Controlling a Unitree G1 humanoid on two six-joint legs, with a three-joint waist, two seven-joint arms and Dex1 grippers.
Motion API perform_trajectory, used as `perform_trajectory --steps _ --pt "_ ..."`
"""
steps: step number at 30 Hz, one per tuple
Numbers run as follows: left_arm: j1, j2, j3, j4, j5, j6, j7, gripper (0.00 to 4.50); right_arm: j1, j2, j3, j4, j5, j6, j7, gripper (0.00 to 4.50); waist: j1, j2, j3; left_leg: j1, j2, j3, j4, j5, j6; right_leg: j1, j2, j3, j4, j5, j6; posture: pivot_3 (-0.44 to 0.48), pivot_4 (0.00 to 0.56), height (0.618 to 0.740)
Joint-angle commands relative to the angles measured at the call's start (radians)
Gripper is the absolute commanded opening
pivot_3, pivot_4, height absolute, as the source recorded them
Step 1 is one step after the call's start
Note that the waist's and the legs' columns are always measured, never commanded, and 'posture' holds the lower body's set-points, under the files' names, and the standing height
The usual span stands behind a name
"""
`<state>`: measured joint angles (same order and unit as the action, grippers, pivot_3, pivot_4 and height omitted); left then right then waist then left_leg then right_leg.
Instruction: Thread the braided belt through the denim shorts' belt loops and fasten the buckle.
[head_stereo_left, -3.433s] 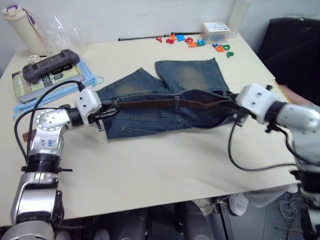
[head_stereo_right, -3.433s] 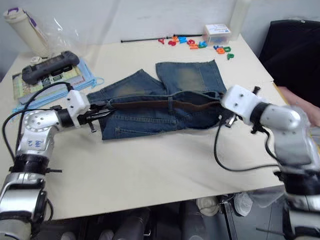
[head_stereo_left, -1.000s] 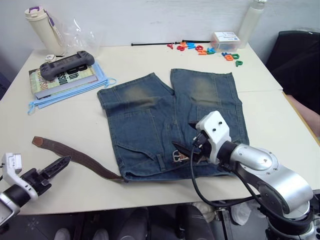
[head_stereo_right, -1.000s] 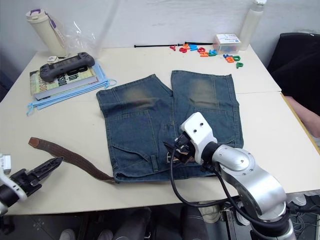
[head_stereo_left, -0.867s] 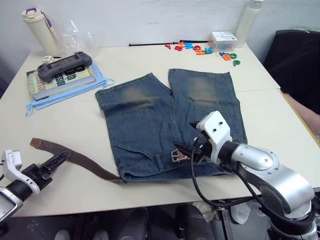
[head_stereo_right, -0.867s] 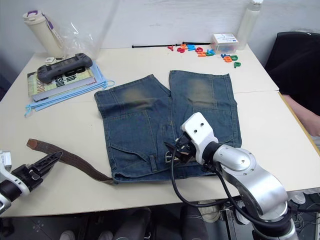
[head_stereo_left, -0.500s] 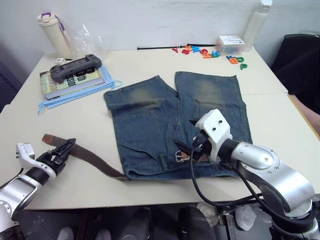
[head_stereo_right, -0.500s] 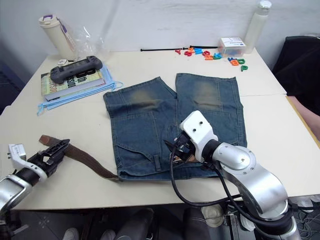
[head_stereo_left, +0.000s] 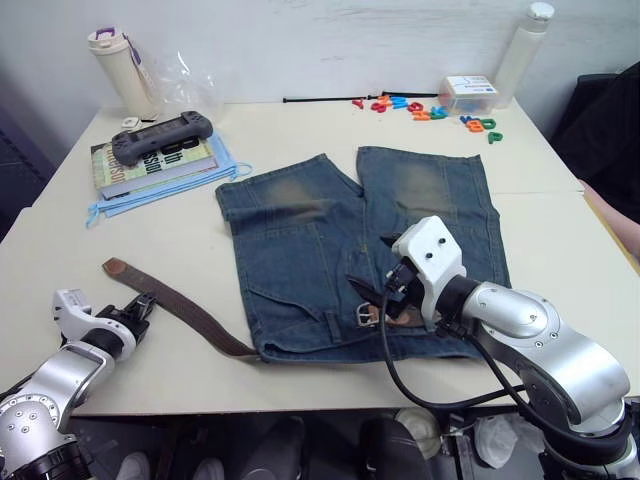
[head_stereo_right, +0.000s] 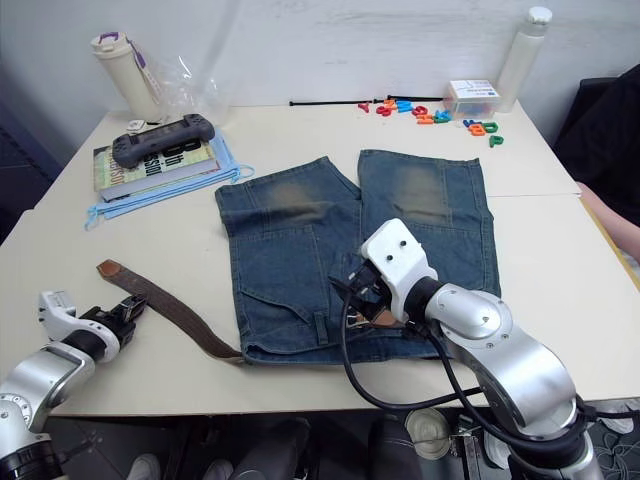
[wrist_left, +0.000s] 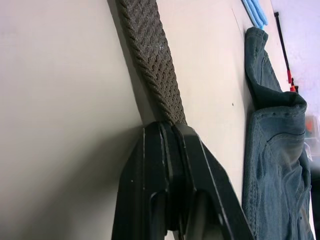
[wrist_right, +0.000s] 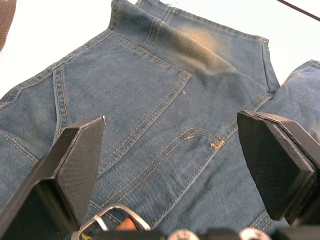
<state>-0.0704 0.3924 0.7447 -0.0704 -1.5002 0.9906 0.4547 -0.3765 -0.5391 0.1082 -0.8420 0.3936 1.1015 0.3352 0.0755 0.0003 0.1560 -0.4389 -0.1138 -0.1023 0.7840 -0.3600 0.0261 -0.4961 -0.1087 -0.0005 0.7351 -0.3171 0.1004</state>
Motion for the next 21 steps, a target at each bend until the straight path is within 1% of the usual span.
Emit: perform_trajectory --steps 1,3,6,9,13,15,16,17,19,20,21 --pt "-0.003 -0.010 -0.038 -0.058 -0.038 -0.027 -0.071 0.02 -0.012 0.005 -0.026 -0.062 0.006 0.000 -0.013 4.50 0.003 0.000 0.000 0.000 0.000 0.000 0.000 0.000 0.000 0.000 0.000 0.000 -0.001 0.000 0.000 0.000 0.150 0.659" --pt "-0.009 0.002 -0.017 -0.100 -0.063 -0.063 -0.170 0.02 -0.011 0.011 -0.025 -0.064 0.006 0.002 -0.019 4.50 0.002 -0.004 0.001 -0.001 0.000 0.000 0.000 0.000 0.000 0.000 0.000 0.000 -0.002 0.000 0.001 0.000 0.150 0.659" --pt "0.000 0.044 0.006 -0.130 -0.084 -0.088 -0.301 0.02 -0.009 0.017 -0.024 -0.068 0.007 0.007 -0.025 4.50 -0.007 -0.014 0.003 -0.003 0.001 0.000 0.000 0.000 0.000 -0.001 0.001 0.000 -0.003 0.000 0.001 0.000 0.150 0.659" --pt "0.010 0.108 0.012 -0.134 -0.092 -0.093 -0.394 0.02 -0.001 0.016 -0.023 -0.069 0.005 0.006 -0.029 4.50 -0.026 -0.014 0.003 -0.003 0.001 0.001 -0.001 0.000 0.000 -0.002 0.001 0.000 -0.004 0.000 0.001 0.000 0.150 0.659" --pt "0.026 0.195 -0.016 -0.160 -0.069 -0.078 -0.510 0.02 0.003 0.008 -0.018 -0.063 -0.001 0.000 -0.030 4.50 -0.032 -0.015 0.004 -0.002 0.001 0.001 -0.005 0.000 0.000 -0.003 0.001 0.001 -0.005 0.000 0.000 0.000 0.150 0.659" --pt "0.033 0.235 -0.052 -0.203 -0.015 -0.082 -0.555 0.02 0.002 0.008 -0.016 -0.058 -0.003 -0.004 -0.030 4.50 -0.032 -0.015 0.004 -0.002 0.001 0.001 -0.006 0.000 -0.001 -0.003 0.001 0.001 -0.005 0.000 -0.001 0.000 0.150 0.659" --pt "0.029 0.240 -0.074 -0.228 0.009 -0.094 -0.559 0.02 0.001 0.008 -0.015 -0.056 -0.004 -0.006 -0.029 4.50 -0.032 -0.015 0.004 -0.001 0.001 0.001 -0.007 0.000 -0.001 -0.003 0.001 0.001 -0.006 0.000 -0.001 0.000 0.150 0.659" --pt "0.023 0.246 -0.103 -0.257 0.063 -0.116 -0.560 0.02 0.000 0.007 -0.015 -0.054 -0.004 -0.007 -0.028 4.50 -0.032 -0.015 0.004 -0.001 0.001 0.001 -0.008 0.000 0.000 -0.003 0.001 0.001 -0.006 0.000 -0.001 0.000 0.150 0.659" --pt "0.019 0.261 -0.165 -0.314 0.210 -0.181 -0.585 0.02 -0.001 0.006 -0.014 -0.051 -0.005 -0.010 -0.026 4.50 -0.031 -0.015 0.004 0.000 0.001 0.001 -0.011 0.001 0.000 -0.002 0.001 0.001 -0.008 0.000 -0.001 0.000 0.150 0.659" --pt "0.020 0.264 -0.181 -0.329 0.253 -0.202 -0.599 0.02 -0.001 0.005 -0.013 -0.051 -0.006 -0.011 -0.026 4.50 -0.030 -0.015 0.004 0.000 0.001 0.001 -0.012 0.001 0.000 -0.002 0.001 0.001 -0.009 0.000 -0.001 0.000 0.150 0.659" --pt "0.018 0.261 -0.192 -0.348 0.266 -0.217 -0.621 0.02 -0.002 0.006 -0.013 -0.049 -0.006 -0.012 -0.026 4.50 -0.030 -0.015 0.004 0.000 0.001 0.001 -0.013 0.002 -0.001 -0.002 0.001 0.001 -0.010 0.000 -0.001 0.000 0.150 0.659"
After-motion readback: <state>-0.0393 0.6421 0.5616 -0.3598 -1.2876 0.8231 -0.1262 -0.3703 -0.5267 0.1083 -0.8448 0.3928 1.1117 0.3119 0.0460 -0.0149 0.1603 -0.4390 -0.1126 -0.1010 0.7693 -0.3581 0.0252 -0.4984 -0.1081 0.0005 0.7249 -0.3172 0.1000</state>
